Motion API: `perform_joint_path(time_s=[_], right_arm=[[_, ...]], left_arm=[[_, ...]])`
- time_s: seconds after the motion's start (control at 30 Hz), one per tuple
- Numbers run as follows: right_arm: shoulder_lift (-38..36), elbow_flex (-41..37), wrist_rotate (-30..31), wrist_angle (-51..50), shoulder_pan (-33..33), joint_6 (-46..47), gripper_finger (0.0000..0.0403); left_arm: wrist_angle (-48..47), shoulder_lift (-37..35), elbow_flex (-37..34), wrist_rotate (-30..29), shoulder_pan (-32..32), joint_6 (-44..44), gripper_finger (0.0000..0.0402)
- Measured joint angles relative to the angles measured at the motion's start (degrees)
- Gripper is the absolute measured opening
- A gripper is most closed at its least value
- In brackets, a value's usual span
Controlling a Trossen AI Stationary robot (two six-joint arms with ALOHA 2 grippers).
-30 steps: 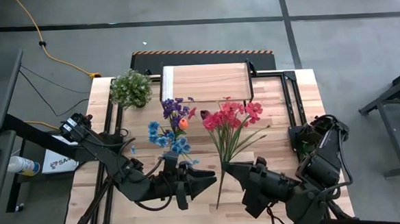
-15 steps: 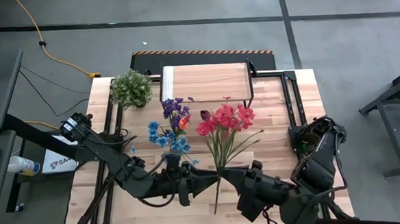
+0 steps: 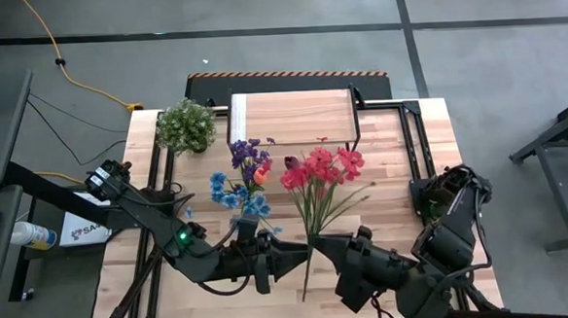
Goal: Pick and place flowers into a vace then onto a shelf
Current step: Put the red flowers into the right transparent vase
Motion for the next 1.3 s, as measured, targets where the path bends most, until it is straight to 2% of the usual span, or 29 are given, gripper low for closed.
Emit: perform_joint_path(time_s=[0.8, 1.03, 1.3], right_arm=[[0.00, 0.00, 1.70, -5.14, 1.69, 3.29, 0.0000], [-0.02, 0.00, 1.77, -5.26, 0.84, 3.27, 0.0000], [-0.02, 0.00, 1.25, -5.00, -0.89, 2.81, 0.0000]], left_arm=[[-0.39, 0.00, 0.00, -1.39, -0.04, -0.72, 0.0207], [1.64, 0.00, 0.00, 2.62, -0.04, -0.24, 0.0207], [0.01, 0.00, 0.00, 2.78, -0.02, -0.90, 0.0207]])
